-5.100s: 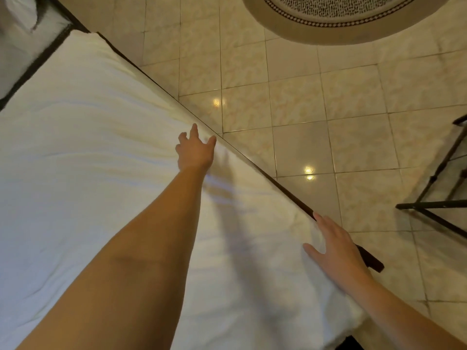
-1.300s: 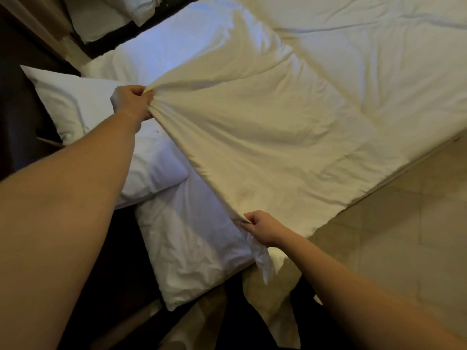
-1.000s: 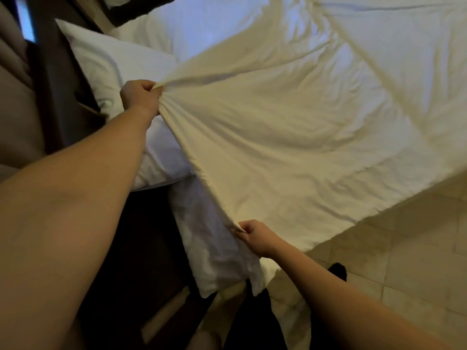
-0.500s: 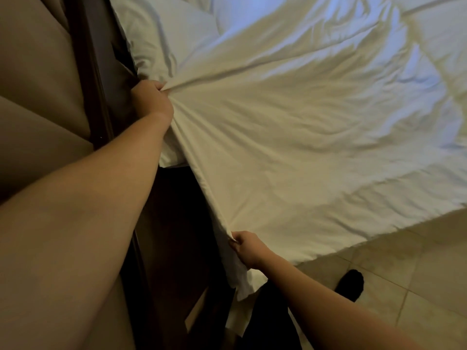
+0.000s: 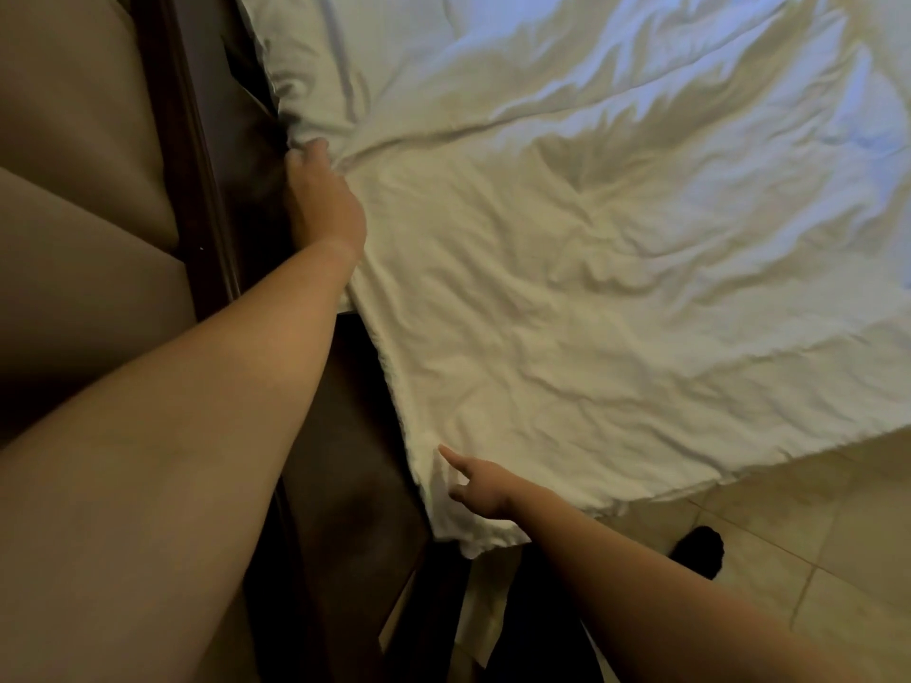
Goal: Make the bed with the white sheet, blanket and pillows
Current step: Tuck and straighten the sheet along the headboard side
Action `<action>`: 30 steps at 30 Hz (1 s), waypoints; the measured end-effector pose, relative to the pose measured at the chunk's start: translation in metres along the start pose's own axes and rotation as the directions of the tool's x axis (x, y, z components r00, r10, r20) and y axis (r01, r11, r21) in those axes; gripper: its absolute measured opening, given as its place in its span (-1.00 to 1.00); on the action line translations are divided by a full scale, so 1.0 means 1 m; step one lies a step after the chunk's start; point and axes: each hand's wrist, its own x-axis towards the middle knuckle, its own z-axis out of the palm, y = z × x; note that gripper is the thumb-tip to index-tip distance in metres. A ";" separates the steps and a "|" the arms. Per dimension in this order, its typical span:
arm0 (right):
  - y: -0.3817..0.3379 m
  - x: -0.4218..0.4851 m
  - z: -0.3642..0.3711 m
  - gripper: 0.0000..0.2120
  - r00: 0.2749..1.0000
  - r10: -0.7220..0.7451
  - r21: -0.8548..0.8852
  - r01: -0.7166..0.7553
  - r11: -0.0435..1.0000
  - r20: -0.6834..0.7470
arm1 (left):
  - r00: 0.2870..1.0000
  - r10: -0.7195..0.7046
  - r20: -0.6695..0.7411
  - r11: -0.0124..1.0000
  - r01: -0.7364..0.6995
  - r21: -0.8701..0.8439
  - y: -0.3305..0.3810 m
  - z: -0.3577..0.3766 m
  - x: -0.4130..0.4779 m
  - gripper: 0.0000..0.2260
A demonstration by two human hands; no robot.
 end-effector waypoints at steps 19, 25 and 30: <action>-0.013 -0.063 -0.103 -0.34 0.968 -0.019 -0.011 0.017 1.000 -0.251 | 0.945 -0.113 0.308 0.990 0.080 0.118 0.022 -0.021 -0.035 -0.48; -0.032 -0.062 -0.159 -0.38 0.953 -0.113 -0.065 0.099 0.993 -0.282 | 0.946 -0.151 0.287 0.988 0.135 0.075 0.029 -0.025 -0.017 -0.49; -0.048 -0.047 -0.226 -0.44 0.916 -0.195 -0.070 0.182 0.981 -0.352 | 0.949 -0.202 0.242 0.979 0.201 0.028 0.033 -0.018 0.001 -0.51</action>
